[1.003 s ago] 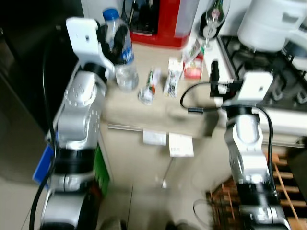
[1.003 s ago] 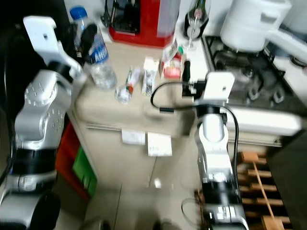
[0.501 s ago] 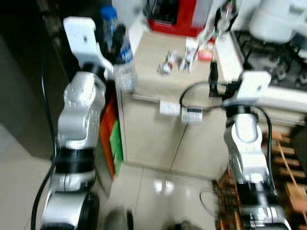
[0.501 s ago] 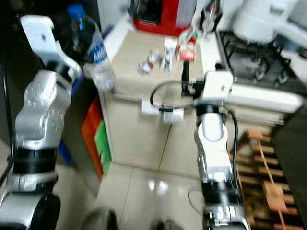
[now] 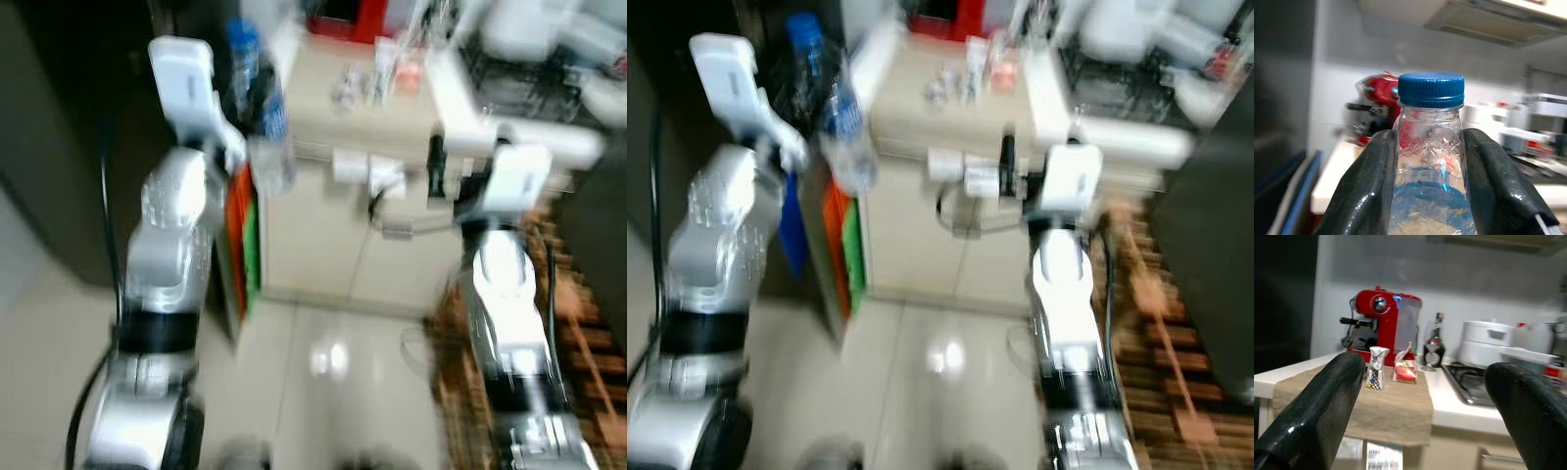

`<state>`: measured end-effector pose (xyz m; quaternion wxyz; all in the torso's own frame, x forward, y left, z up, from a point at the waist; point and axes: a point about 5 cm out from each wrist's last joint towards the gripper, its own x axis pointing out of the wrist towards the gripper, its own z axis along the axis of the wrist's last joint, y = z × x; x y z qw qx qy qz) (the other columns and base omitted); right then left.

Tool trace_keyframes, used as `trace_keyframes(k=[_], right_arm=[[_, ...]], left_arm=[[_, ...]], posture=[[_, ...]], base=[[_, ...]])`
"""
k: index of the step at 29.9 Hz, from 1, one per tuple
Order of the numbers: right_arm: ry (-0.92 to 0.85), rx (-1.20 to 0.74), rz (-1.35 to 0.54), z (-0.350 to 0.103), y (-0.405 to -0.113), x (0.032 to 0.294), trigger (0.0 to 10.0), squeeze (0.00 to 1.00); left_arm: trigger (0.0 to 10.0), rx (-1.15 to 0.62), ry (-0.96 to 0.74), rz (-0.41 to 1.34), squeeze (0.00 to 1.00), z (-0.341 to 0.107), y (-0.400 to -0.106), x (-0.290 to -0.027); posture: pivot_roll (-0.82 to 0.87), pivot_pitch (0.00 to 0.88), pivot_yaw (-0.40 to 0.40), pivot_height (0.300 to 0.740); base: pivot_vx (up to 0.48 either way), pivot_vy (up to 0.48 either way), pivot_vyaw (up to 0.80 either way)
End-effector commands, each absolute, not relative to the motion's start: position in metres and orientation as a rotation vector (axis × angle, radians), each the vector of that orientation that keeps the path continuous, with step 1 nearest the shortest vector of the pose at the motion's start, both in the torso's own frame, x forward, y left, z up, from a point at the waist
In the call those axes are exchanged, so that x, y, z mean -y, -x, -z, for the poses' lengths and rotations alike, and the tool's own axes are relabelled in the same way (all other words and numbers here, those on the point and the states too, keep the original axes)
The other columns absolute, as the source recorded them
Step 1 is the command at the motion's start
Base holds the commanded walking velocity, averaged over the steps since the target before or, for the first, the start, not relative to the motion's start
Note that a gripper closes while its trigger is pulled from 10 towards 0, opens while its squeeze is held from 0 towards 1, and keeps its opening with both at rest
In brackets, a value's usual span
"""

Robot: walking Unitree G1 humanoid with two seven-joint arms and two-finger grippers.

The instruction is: Restocking fridge

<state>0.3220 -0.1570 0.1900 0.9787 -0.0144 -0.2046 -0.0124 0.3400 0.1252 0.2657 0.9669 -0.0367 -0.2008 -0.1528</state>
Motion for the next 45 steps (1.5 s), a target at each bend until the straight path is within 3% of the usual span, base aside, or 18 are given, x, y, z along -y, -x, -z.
trace_keyframes(k=[1,13,26,34,37,45], right_arm=[[0.032,0.420,0.033,-0.193,-0.322,0.160,10.0,0.00],[-0.001,0.299,0.048,-0.168,-0.322,0.163,10.0,0.00],[0.054,0.274,-0.003,-0.163,-0.318,0.158,10.0,0.00],[0.069,0.290,0.062,-0.168,-0.315,0.180,10.0,0.00],[0.084,0.293,0.069,-0.171,-0.315,0.186,10.0,0.00],[0.033,0.256,0.081,-0.163,-0.322,0.182,10.0,0.00]], left_arm=[[10.0,0.435,0.073,0.329,0.00,-0.272,-0.337,-0.123],[10.0,0.326,0.112,0.322,0.00,-0.236,-0.329,-0.124],[10.0,0.241,0.125,0.340,0.00,-0.214,-0.333,-0.120],[10.0,0.287,0.198,0.536,0.00,-0.218,-0.319,-0.094],[10.0,0.290,0.209,0.554,0.00,-0.217,-0.318,-0.085],[10.0,0.319,0.165,0.562,0.00,-0.219,-0.318,-0.078]], posture=[[-0.04,0.000,-0.037,0.740],[-0.03,0.000,-0.033,0.740],[-0.09,0.000,0.009,0.740],[-0.13,0.000,-0.001,0.740],[-0.10,0.000,-0.034,0.732],[-0.05,0.000,-0.022,0.711]], base=[[0.000,0.000,0.00],[0.000,0.000,0.00],[0.000,0.000,-0.65],[0.000,0.097,-0.59],[0.000,0.470,-0.51],[0.000,0.000,-0.48]])
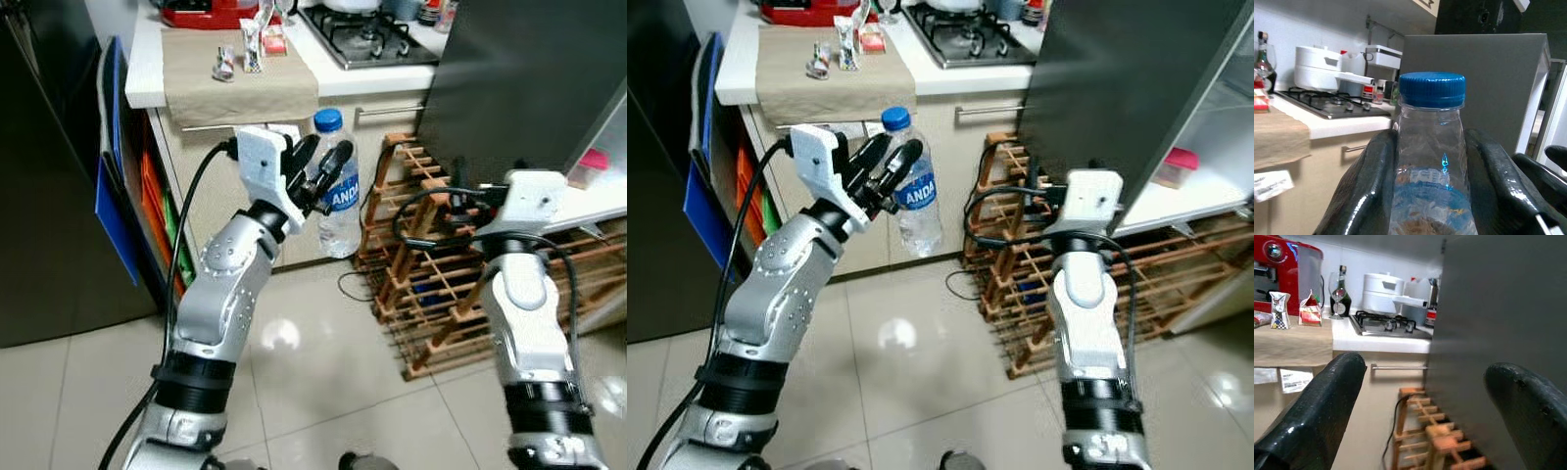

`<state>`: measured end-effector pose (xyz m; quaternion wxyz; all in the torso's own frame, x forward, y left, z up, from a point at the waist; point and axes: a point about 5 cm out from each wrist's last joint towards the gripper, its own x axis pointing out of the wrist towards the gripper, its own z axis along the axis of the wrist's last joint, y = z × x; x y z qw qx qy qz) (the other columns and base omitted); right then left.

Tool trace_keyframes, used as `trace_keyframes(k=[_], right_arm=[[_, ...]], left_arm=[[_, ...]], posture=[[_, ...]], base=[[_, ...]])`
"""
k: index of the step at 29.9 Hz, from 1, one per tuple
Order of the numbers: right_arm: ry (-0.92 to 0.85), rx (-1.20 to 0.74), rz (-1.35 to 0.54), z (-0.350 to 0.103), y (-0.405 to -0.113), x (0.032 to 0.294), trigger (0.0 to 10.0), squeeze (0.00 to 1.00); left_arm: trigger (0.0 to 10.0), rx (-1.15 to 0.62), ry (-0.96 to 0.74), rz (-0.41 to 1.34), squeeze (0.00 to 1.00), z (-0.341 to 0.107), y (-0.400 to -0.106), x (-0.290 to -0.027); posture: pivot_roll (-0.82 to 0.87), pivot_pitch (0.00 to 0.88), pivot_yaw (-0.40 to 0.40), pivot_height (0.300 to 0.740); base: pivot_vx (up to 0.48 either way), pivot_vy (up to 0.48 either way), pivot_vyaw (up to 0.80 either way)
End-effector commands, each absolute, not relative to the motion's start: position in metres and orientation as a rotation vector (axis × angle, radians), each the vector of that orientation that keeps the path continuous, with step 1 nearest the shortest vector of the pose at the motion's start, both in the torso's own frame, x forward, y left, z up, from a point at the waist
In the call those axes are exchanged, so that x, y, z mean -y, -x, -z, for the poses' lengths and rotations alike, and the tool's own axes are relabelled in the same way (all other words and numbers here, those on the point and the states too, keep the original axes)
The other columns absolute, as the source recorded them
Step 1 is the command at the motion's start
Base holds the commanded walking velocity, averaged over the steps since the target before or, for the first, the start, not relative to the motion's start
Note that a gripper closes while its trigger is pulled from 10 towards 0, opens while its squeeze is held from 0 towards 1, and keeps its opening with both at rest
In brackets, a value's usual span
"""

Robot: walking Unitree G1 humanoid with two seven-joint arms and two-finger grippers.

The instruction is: Restocking fridge

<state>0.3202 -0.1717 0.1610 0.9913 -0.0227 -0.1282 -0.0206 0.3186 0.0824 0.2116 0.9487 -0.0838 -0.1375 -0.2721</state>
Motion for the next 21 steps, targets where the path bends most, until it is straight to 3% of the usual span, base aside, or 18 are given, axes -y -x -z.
trace_keyframes(k=[1,12,21], right_arm=[[0.006,0.261,0.094,-0.164,-0.326,0.181,10.0,0.00],[-0.048,0.316,0.179,-0.186,-0.346,0.203,10.0,0.00],[0.002,0.278,0.085,-0.168,-0.330,0.182,10.0,0.00]], left_arm=[[10.0,0.324,0.159,0.567,0.00,-0.221,-0.319,-0.076],[10.0,0.334,0.118,0.603,0.00,-0.222,-0.322,-0.077],[10.0,0.330,0.123,0.576,0.00,-0.215,-0.323,-0.080]], posture=[[-0.03,0.000,-0.010,0.711],[-0.02,0.000,-0.005,0.711],[-0.07,0.000,-0.043,0.711]], base=[[0.000,-0.472,-0.53],[0.000,-0.469,-0.55],[0.000,-0.466,-0.58]])
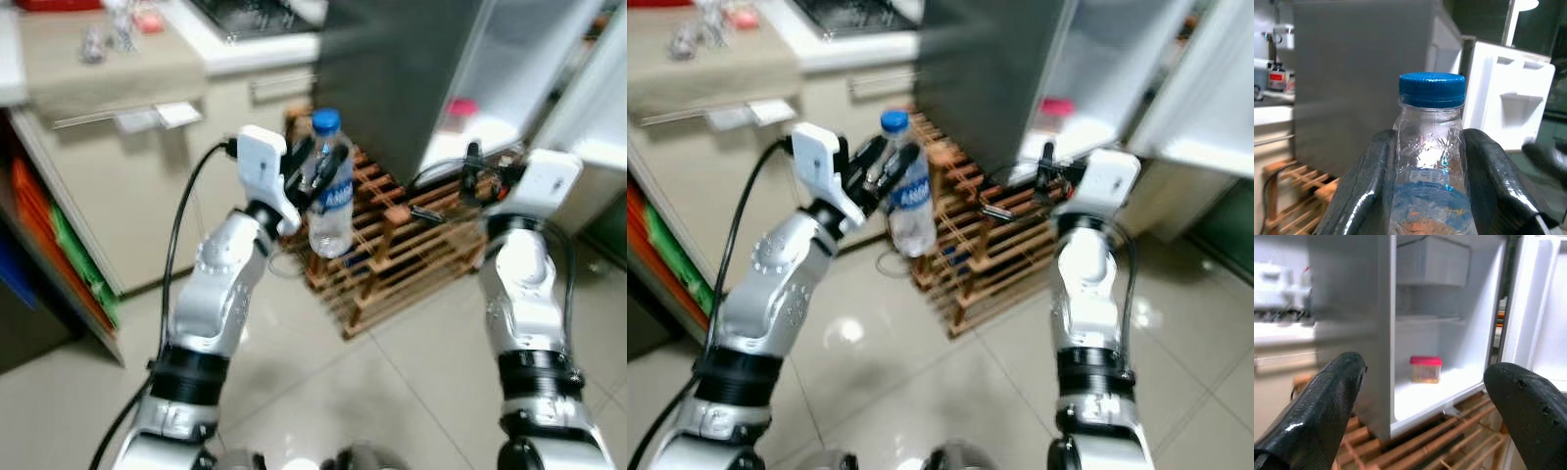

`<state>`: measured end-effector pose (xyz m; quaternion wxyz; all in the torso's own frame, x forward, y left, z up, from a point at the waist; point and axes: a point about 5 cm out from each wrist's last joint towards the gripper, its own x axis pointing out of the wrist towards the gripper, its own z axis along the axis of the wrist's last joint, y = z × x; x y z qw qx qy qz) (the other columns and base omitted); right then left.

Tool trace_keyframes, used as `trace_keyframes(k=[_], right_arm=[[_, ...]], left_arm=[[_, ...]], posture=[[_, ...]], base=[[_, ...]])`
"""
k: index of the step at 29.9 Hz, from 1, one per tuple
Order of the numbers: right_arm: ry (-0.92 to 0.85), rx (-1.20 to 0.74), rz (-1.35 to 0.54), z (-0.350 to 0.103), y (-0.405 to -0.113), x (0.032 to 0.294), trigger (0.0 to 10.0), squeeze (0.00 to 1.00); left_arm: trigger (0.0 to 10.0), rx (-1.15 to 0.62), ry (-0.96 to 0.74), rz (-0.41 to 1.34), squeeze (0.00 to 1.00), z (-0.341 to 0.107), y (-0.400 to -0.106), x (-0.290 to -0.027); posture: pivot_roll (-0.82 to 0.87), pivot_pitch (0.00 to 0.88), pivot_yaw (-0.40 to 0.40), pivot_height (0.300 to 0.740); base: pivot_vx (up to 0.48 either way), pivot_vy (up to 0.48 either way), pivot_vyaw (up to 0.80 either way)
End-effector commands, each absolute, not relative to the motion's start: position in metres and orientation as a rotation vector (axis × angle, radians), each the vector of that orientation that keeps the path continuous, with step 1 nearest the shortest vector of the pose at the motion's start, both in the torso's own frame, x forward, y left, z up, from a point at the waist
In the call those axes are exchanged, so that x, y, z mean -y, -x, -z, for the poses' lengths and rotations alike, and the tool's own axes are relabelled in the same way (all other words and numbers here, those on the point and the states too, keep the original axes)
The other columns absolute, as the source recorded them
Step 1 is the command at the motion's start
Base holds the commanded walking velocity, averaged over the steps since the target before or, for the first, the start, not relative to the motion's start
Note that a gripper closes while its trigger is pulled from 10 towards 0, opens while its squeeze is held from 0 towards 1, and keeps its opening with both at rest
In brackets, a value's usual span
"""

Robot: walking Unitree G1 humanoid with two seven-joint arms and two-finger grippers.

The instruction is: Restocking fridge

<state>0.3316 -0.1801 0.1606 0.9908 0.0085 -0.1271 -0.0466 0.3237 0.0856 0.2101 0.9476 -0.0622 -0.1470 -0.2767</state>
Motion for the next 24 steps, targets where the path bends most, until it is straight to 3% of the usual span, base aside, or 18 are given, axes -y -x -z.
trace_keyframes(k=[1,11,18,24], right_arm=[[0.005,0.266,0.077,-0.164,-0.328,0.181,10.0,0.00],[0.032,0.176,0.156,-0.136,-0.296,0.211,10.0,0.00],[0.059,0.182,0.142,-0.135,-0.289,0.211,10.0,0.00],[0.103,0.209,0.095,-0.143,-0.289,0.202,10.0,0.00]], left_arm=[[10.0,0.321,0.127,0.559,0.00,-0.213,-0.325,-0.081],[10.0,0.219,0.088,0.323,0.00,-0.188,-0.329,-0.115],[10.0,0.203,0.101,0.338,0.00,-0.179,-0.325,-0.111],[10.0,0.233,0.077,0.316,0.00,-0.181,-0.323,-0.105]], posture=[[-0.07,0.000,-0.043,0.711],[-0.08,0.000,-0.040,0.711],[-0.11,0.000,-0.034,0.711],[-0.11,0.000,-0.031,0.711]], base=[[0.000,0.000,-0.59],[0.000,0.000,-0.60],[0.039,-0.034,-0.64],[0.373,-0.297,0.00]])
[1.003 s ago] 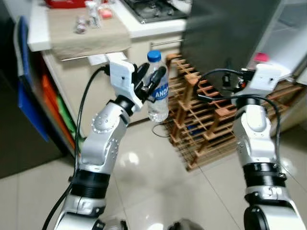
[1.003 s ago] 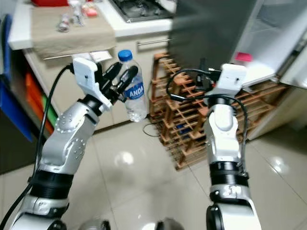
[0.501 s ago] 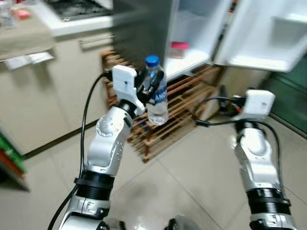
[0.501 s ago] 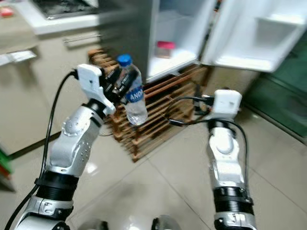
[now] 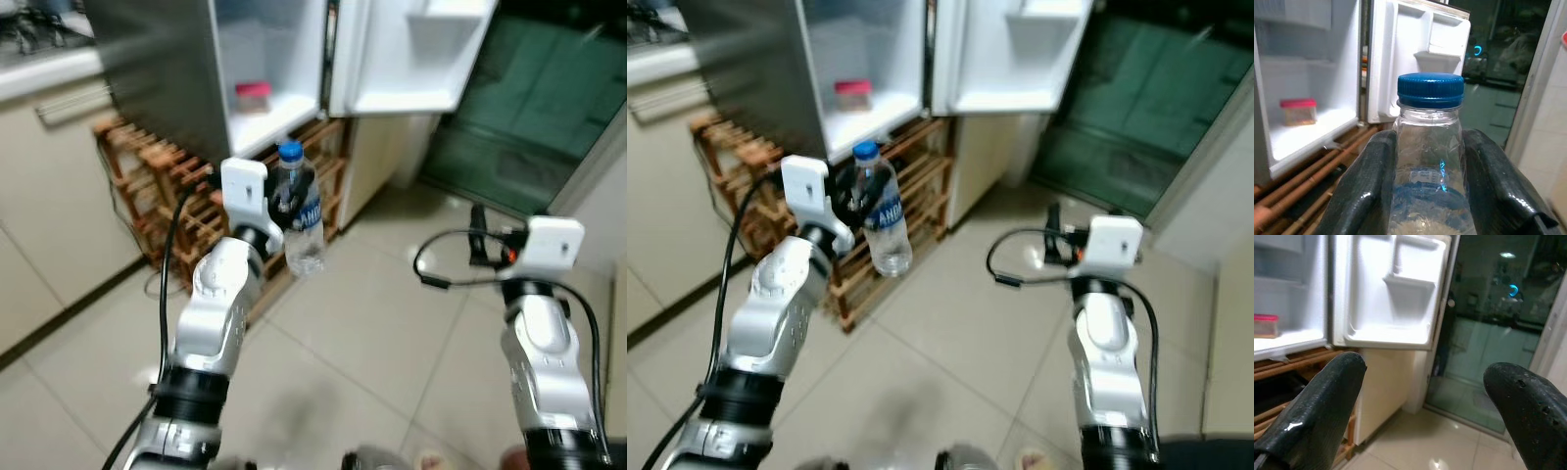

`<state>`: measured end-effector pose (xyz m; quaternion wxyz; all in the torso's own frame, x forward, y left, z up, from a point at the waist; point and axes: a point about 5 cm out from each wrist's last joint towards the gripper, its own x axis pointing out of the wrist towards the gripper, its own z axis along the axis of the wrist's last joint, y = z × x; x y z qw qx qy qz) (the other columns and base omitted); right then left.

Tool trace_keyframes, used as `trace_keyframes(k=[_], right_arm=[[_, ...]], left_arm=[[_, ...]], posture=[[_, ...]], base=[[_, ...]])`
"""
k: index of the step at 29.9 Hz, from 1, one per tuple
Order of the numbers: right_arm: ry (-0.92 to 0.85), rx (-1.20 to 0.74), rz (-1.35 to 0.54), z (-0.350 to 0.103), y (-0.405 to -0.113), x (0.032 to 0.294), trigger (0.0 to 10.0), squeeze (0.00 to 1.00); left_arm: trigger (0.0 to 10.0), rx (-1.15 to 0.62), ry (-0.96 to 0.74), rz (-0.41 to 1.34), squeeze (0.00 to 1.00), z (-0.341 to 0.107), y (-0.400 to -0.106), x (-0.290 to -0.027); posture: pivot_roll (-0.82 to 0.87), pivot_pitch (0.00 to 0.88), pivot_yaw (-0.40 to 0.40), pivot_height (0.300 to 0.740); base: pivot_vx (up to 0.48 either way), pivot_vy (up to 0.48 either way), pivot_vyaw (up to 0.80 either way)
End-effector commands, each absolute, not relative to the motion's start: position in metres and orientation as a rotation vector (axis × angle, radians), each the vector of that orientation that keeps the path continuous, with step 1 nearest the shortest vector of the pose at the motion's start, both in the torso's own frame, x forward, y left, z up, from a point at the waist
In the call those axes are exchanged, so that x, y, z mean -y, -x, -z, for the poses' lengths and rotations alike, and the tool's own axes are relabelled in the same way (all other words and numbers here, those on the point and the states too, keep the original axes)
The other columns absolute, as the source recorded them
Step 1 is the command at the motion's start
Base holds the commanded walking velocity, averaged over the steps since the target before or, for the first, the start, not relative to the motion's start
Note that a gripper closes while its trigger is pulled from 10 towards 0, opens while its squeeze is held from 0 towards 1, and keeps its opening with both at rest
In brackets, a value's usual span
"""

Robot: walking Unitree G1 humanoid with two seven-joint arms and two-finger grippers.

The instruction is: Restocking fridge

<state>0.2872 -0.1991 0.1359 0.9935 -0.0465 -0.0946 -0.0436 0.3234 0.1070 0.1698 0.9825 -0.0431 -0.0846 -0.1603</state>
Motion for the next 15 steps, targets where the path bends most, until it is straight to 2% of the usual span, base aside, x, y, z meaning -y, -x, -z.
trace_keyframes(k=[1,3,7,9,15], right_arm=[[0.100,0.204,0.095,-0.1411,-0.2892,0.2010,10.0,0.00],[0.096,0.198,0.094,-0.1391,-0.2890,0.1991,10.0,0.00],[0.094,0.193,0.089,-0.1380,-0.2885,0.1975,10.0,0.00],[0.094,0.192,0.089,-0.1377,-0.2883,0.1975,10.0,0.00],[0.093,0.184,0.097,-0.1356,-0.2864,0.1972,10.0,0.00]], left_arm=[[10.0,0.248,0.051,0.323,0.00,-0.1828,-0.3211,-0.1053],[10.0,0.270,0.004,0.344,0.00,-0.1862,-0.3188,-0.1038],[10.0,0.280,0.024,0.400,0.00,-0.1912,-0.3153,-0.0989],[10.0,0.293,0.036,0.418,0.00,-0.1926,-0.3137,-0.0978],[10.0,0.290,0.038,0.425,0.00,-0.1917,-0.3118,-0.0974]], posture=[[-0.11,0.000,-0.030,0.711],[-0.10,0.000,-0.030,0.711],[-0.09,0.000,-0.026,0.711],[-0.09,0.000,-0.026,0.711],[-0.10,0.000,-0.017,0.711]], base=[[0.000,0.000,0.00],[0.000,0.000,0.00],[0.000,0.000,0.00],[0.274,0.000,0.00],[0.480,0.000,0.00]])
